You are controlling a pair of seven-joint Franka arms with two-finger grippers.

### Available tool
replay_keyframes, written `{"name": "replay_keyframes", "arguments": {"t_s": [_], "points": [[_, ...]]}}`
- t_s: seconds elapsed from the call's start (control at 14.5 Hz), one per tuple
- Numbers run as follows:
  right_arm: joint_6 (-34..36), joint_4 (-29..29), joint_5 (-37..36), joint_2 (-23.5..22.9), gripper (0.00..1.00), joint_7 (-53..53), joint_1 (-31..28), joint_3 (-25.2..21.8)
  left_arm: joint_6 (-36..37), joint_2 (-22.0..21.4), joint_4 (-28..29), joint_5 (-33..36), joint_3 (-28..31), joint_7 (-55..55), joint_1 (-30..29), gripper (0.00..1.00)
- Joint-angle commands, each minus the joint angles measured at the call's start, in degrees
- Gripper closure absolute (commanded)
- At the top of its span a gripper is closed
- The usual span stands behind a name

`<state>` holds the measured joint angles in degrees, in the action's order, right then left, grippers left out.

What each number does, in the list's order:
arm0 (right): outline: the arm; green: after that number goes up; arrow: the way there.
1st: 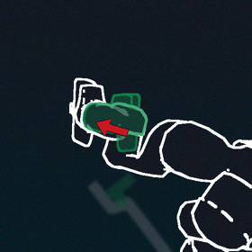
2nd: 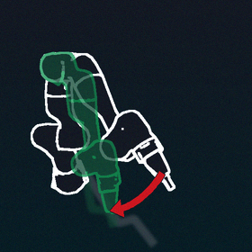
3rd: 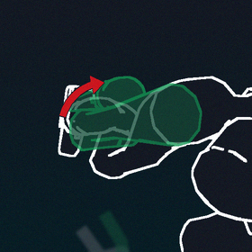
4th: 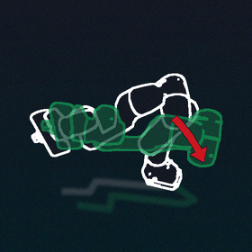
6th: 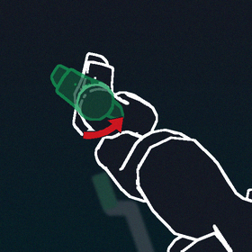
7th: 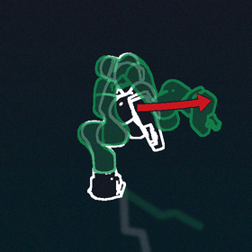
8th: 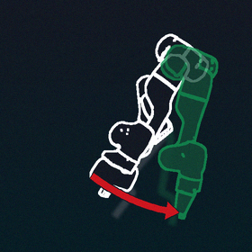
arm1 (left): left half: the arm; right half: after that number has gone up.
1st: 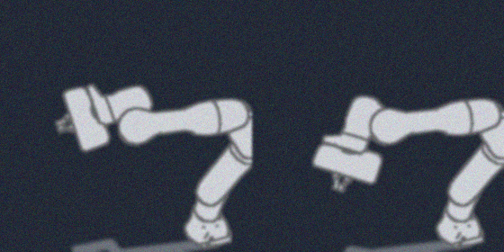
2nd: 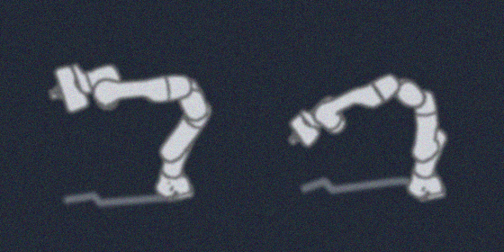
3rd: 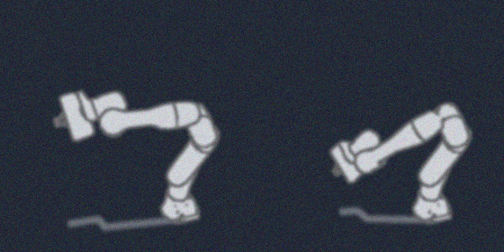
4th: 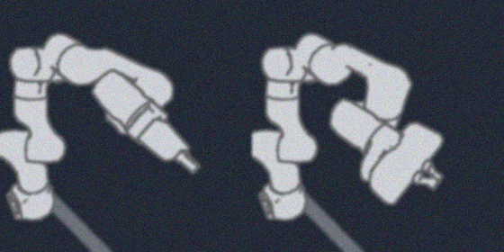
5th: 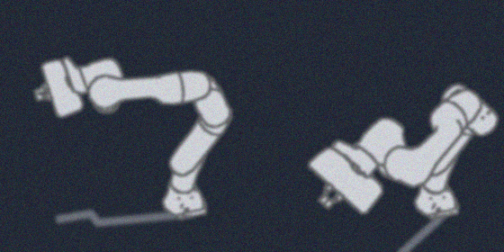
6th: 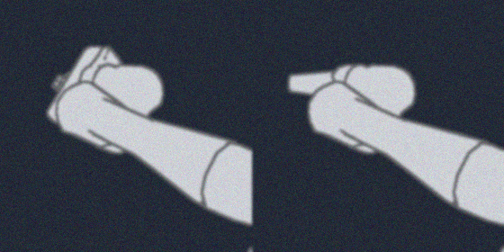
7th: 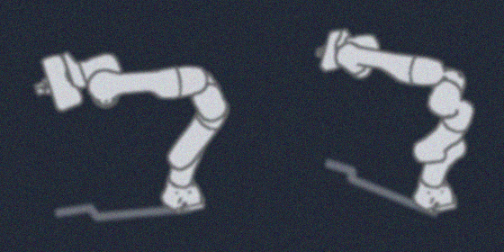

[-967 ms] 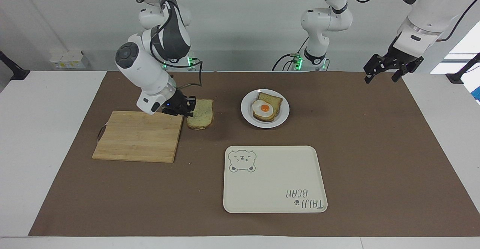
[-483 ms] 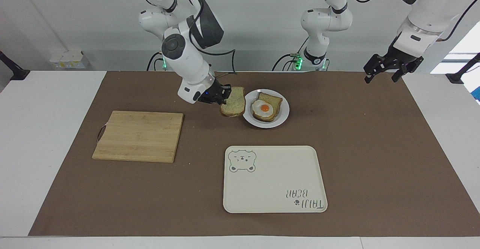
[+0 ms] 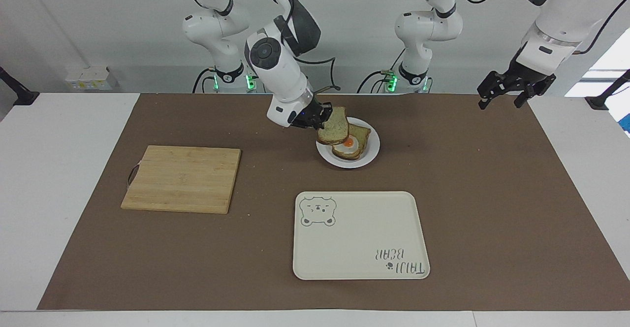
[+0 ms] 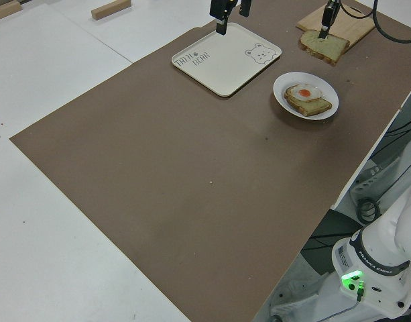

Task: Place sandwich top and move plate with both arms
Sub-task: 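Lift the bread slice with the right gripper toward the white plate, then lay the bread slice onto the egg toast and open the right gripper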

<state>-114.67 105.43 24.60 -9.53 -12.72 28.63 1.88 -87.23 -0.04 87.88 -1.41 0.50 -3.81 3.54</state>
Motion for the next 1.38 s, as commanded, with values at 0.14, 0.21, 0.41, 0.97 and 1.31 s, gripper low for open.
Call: {"name": "replay_keyframes", "arguments": {"t_s": [0.14, 0.21, 0.41, 0.97, 1.31], "points": [[-5.99, 0.48, 1.77, -3.47, 1.00, -5.90, 4.33, -0.13, 0.40, -1.46, 1.33, 0.18, -0.33, -0.58, -0.38, 0.00], [-6.87, 0.48, 1.85, -4.44, 1.00, -7.40, 4.86, -0.13, 0.40, -1.46, 1.33, 0.18, -0.33, -0.58, -0.38, 0.00], [-11.70, 2.05, 3.09, -6.47, 1.00, -8.03, 7.67, -0.13, 0.40, -1.46, 1.33, 0.18, -0.24, -0.58, -0.38, 0.00], [-13.82, 5.31, 3.17, -7.26, 1.00, -7.59, 8.20, -0.21, 0.40, -1.46, 1.33, 0.18, -0.24, -0.58, -0.38, 0.00], [-15.32, 5.93, 3.17, -7.52, 1.00, -7.94, 8.38, -0.21, 0.40, -1.46, 1.33, 0.18, -0.33, -0.58, -0.38, 0.00]]}}
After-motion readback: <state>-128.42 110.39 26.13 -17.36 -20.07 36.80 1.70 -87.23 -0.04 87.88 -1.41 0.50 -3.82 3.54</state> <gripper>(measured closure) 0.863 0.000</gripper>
